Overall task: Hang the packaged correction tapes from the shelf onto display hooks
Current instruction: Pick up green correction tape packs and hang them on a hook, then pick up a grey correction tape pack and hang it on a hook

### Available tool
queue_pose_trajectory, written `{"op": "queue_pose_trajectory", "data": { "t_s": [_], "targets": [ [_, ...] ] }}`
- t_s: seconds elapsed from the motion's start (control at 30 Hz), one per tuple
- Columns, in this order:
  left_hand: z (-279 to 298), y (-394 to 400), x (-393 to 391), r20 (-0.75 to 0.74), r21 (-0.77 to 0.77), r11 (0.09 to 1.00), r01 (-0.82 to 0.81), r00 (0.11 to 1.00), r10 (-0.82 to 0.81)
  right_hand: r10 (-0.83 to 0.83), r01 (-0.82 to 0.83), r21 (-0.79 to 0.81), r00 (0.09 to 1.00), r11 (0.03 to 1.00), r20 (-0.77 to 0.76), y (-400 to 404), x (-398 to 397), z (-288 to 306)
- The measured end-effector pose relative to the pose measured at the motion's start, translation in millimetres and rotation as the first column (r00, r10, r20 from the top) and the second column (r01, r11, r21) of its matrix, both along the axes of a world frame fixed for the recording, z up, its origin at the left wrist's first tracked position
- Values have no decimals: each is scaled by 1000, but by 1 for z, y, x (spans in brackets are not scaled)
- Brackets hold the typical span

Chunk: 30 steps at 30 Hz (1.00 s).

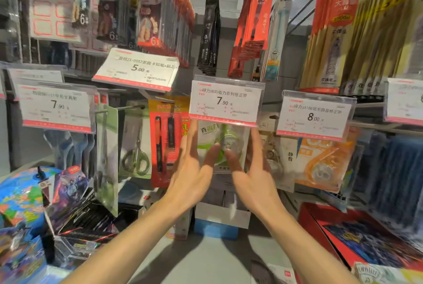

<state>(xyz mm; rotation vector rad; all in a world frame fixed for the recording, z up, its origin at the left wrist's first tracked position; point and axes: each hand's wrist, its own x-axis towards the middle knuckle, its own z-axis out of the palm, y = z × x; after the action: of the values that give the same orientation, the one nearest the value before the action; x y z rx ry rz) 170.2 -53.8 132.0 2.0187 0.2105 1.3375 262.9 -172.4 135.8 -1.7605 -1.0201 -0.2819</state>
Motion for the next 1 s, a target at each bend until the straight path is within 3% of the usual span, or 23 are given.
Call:
{"op": "queue_pose_trajectory", "data": {
  "t_s": [0.17,0.43,0.53,0.63,0.77,0.9,1.0],
  "targets": [
    [3,4,3,-42,-25,999,24,999,-25,52,-52,-13,997,999,-55,2,3,7],
    [12,6,5,-107,-89,994,69,991,-78,55,-55,-4,998,998,-3,9,8,9],
    [13,4,-6,-100,-163,978,128,984,-145,90,-93,-24,992,995,-88,3,8,11],
    [10,2,-26,-225,-102,995,10,974,-33,195,-183,81,965,980,-173,-8,6,13],
    [-2,2,-43,-153,-30,997,-70,986,65,211,-198,87,960,976,-184,-32,-2,10],
    [-15,-3,-66,-78,-211,975,-62,996,47,173,-143,152,964,978,-204,-65,-11,0],
    [-29,-19,-87,0,-295,955,-2,1000,2,243,-180,230,927,956,-285,-88,-20,-14]
  ]
}}
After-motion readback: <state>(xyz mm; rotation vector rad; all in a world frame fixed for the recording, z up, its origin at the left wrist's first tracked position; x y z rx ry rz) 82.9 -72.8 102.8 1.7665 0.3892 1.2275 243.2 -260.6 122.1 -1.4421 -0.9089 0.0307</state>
